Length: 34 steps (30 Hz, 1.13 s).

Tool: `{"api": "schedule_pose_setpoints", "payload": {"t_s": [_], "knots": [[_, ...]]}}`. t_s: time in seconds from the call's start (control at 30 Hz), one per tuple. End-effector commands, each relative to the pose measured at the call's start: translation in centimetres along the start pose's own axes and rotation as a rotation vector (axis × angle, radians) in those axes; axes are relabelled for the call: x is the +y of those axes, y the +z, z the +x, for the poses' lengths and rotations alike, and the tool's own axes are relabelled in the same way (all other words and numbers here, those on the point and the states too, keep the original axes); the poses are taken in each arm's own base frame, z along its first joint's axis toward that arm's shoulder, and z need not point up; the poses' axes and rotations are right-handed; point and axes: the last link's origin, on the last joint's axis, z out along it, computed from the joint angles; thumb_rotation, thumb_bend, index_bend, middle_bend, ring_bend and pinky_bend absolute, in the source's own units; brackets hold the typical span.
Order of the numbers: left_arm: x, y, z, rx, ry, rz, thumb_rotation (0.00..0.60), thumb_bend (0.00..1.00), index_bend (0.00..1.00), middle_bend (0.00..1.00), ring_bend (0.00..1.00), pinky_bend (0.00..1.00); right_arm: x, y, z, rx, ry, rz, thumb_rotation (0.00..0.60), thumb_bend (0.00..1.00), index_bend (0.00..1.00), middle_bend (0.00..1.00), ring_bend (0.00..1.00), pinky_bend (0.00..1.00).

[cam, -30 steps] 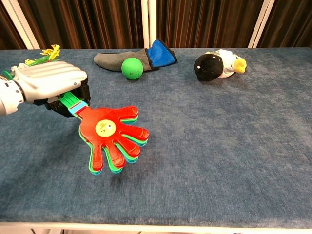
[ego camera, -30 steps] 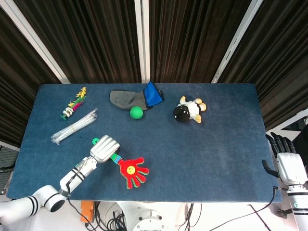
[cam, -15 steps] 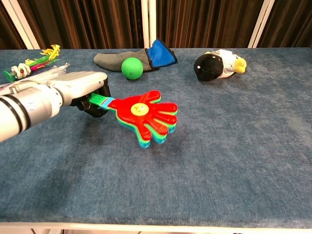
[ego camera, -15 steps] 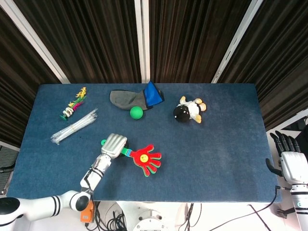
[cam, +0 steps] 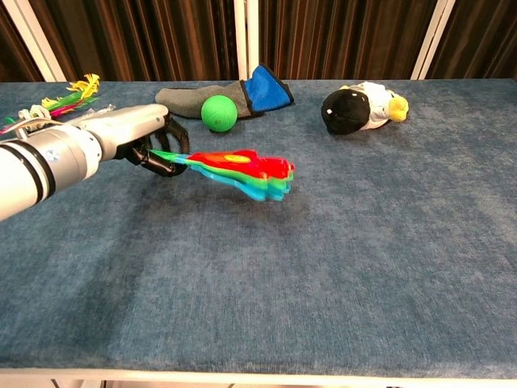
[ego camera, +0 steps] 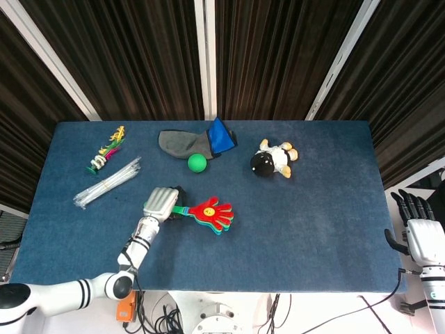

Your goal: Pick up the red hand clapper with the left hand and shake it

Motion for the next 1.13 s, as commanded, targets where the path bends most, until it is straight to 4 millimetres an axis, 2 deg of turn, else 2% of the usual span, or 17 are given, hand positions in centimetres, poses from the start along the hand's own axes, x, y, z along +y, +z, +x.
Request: {"api": "schedule_pose_setpoints", "payload": {"t_s": [0.03,0.17,0.37,0.43,0.63,0.83,0.97,1.13], "knots": [[0.2,-0.4,1.5,0.118,-0.006,-0.042,0.591,0.19,0.0,0.0,0.0,0.0,-0.1,0.0,-0.1,-0.001,0.001,0.004,0.6,0.31,0.0,0.0,0.0,0.0],[-0.3,-0.9,2.5,0.142,-0.003,-0.052,0.6,0.09,0.0,0.0,0.0,0.0,-0.3,0.1,-0.1,0.0,0.0,0.008,0.6,0.31,0.0,0.0,0.0,0.0],[-1.5,-2.8,4.0,0.142,-0.003,-0.035,0.6,0.09,0.0,0.0,0.0,0.0,-0.4,0.0,0.2,0.007,-0.002,0.006,0.6,0.31,0.0,0.0,0.0,0.0],[-2.6,-4.0,4.7,0.16,0.014,-0.017,0.6,0.09,0.0,0.0,0.0,0.0,-0.4,-0.1,0.3,0.01,-0.001,0.006,0.6,0.31,0.0,0.0,0.0,0.0],[-7.5,-8.3,6.6,0.225,0.134,0.077,0.6,0.09,0.0,0.0,0.0,0.0,-0.7,-0.2,0.3,0.011,0.002,0.015,0.6,0.31,0.0,0.0,0.0,0.0],[-12.1,-13.3,7.9,0.304,0.242,0.134,0.6,0.09,0.0,0.0,0.0,0.0,-1.4,-0.3,0.2,0.013,0.01,0.028,0.6,0.31,0.0,0.0,0.0,0.0],[-14.4,-16.7,7.6,0.302,0.303,0.119,0.6,0.08,0.0,0.0,0.0,0.0,-1.9,-0.2,0.1,0.013,0.009,0.034,0.6,0.31,0.0,0.0,0.0,0.0],[-15.8,-19.3,6.6,0.276,0.283,0.114,0.6,0.09,0.0,0.0,0.0,0.0,-2.7,-0.3,-0.3,0.004,-0.001,0.049,0.6,0.31,0.0,0.0,0.0,0.0]]}}
